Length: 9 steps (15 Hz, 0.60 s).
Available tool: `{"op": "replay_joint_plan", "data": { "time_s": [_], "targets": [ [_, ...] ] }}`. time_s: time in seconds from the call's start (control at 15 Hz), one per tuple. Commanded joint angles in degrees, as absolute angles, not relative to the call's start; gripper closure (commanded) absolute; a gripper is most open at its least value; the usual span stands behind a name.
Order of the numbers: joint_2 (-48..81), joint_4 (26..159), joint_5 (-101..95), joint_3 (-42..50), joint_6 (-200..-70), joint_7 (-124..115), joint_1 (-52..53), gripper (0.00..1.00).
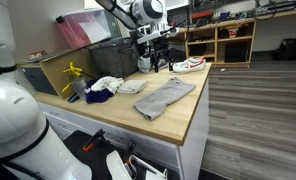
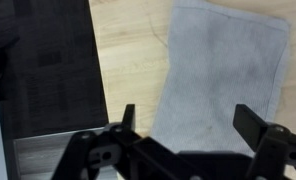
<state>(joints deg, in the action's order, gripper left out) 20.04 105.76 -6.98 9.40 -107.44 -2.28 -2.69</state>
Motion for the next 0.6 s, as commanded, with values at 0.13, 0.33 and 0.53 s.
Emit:
{"op": "replay_joint_plan", "data": {
  "time_s": [0.13,0.33,0.53],
  "targets": [
    [8.9,124.0,-14.5,5.9,-110.2,8.0,-2.8,0.00],
    [11.5,121.7,-14.0,5.2,-108.0,6.4,-3.3,0.00],
    [8.4,124.6,-14.6,5.0,-107.9,6.6,-3.2,0.00]
  ]
}}
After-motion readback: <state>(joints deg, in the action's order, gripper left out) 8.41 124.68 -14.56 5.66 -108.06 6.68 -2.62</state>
